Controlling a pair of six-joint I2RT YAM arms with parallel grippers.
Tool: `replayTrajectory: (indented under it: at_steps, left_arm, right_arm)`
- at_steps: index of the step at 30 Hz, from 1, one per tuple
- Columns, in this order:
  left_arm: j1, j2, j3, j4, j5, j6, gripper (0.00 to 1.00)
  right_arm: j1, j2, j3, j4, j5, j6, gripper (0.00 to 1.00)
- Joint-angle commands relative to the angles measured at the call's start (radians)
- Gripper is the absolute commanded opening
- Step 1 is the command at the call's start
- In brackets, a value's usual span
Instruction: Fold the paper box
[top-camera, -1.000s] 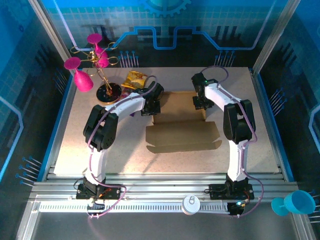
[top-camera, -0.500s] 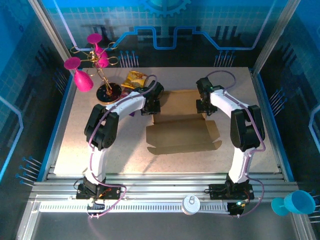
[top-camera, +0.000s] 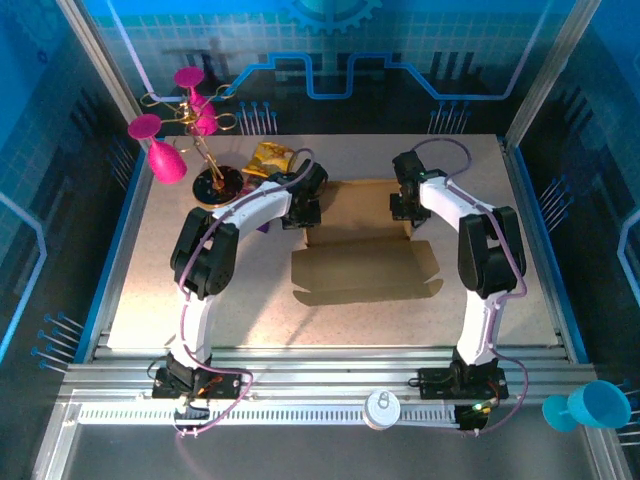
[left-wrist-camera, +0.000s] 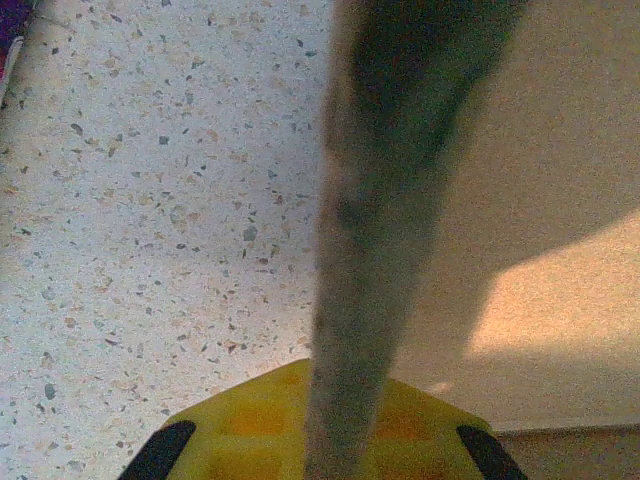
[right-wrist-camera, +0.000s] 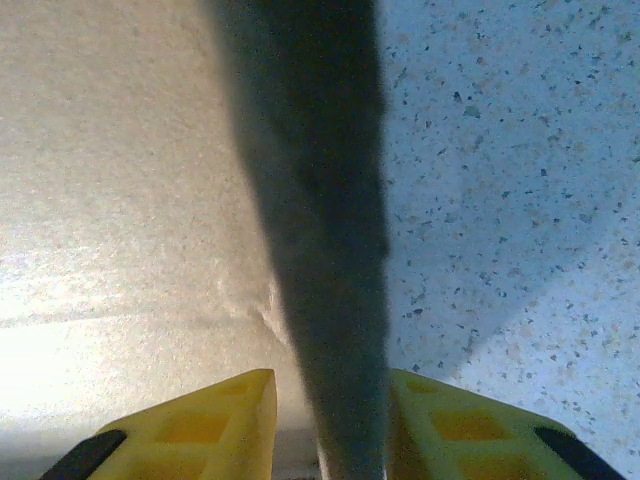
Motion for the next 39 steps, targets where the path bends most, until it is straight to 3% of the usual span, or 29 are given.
replayTrajectory:
  at_steps: [1,5,13,19,25,26,29,32,35,39]
  left_arm:
    - [0.010,0.029,0.028,-0.038,0.017,0.004,0.00]
    - [0.013,0.038,0.040,-0.047,0.021,0.004,0.00]
    - [0.013,0.049,0.061,-0.056,0.023,0.008,0.00]
    - [0.013,0.052,0.068,-0.063,0.026,0.011,0.00]
    - [0.012,0.055,0.083,-0.075,0.038,0.009,0.00]
    - [0.013,0.054,0.086,-0.080,0.041,0.007,0.04]
    - [0.013,0.040,0.091,-0.092,0.072,-0.005,0.31]
    - [0.013,-0.005,0.088,-0.095,0.122,-0.032,0.44]
    - [0.013,-0.060,0.086,-0.102,0.179,-0.069,0.52]
    - [0.013,-0.104,0.083,-0.141,0.213,-0.083,0.54]
  right_arm:
    - [-0.011,0.010,-0.001,0.000,-0.004,0.010,0.33]
    - [-0.012,-0.022,-0.056,0.028,0.010,0.017,0.35]
    - [-0.006,-0.011,-0.049,0.005,0.080,0.018,0.10]
    - [0.006,-0.021,-0.027,-0.012,0.111,0.018,0.00]
    - [0.025,-0.001,0.035,-0.092,0.191,0.015,0.00]
    - [0.029,0.003,0.048,-0.112,0.207,0.015,0.00]
    - [0.031,0.009,0.061,-0.139,0.207,-0.003,0.00]
    - [0.030,0.011,0.067,-0.153,0.186,-0.045,0.00]
    - [0.022,0.003,0.069,-0.162,0.166,-0.081,0.00]
    - [0.006,0.002,0.084,-0.180,0.124,-0.119,0.00]
